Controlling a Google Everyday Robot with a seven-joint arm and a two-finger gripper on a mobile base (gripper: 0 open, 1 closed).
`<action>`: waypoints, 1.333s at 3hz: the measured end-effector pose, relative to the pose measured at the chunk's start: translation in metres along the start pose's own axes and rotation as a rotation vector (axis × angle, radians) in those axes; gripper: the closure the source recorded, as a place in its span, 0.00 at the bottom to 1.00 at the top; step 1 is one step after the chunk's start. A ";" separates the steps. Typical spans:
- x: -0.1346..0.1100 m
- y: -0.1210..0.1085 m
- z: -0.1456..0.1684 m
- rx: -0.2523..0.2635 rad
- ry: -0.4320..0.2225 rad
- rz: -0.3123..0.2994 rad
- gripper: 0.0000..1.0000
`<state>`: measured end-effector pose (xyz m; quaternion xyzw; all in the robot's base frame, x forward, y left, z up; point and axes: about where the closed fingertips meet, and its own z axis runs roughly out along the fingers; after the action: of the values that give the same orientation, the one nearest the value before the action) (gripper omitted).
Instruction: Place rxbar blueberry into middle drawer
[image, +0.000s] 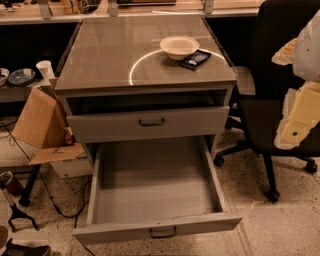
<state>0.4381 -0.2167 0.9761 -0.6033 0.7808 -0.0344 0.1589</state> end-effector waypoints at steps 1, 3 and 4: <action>0.000 0.000 0.000 0.000 -0.001 0.000 0.00; -0.059 -0.037 0.035 -0.056 -0.158 0.067 0.00; -0.064 -0.073 0.048 -0.016 -0.253 0.345 0.00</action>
Offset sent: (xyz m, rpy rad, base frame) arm 0.0294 0.0472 -0.0083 0.0868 0.0403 0.0782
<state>0.5345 -0.1687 0.9619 -0.4615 0.8465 0.0759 0.2544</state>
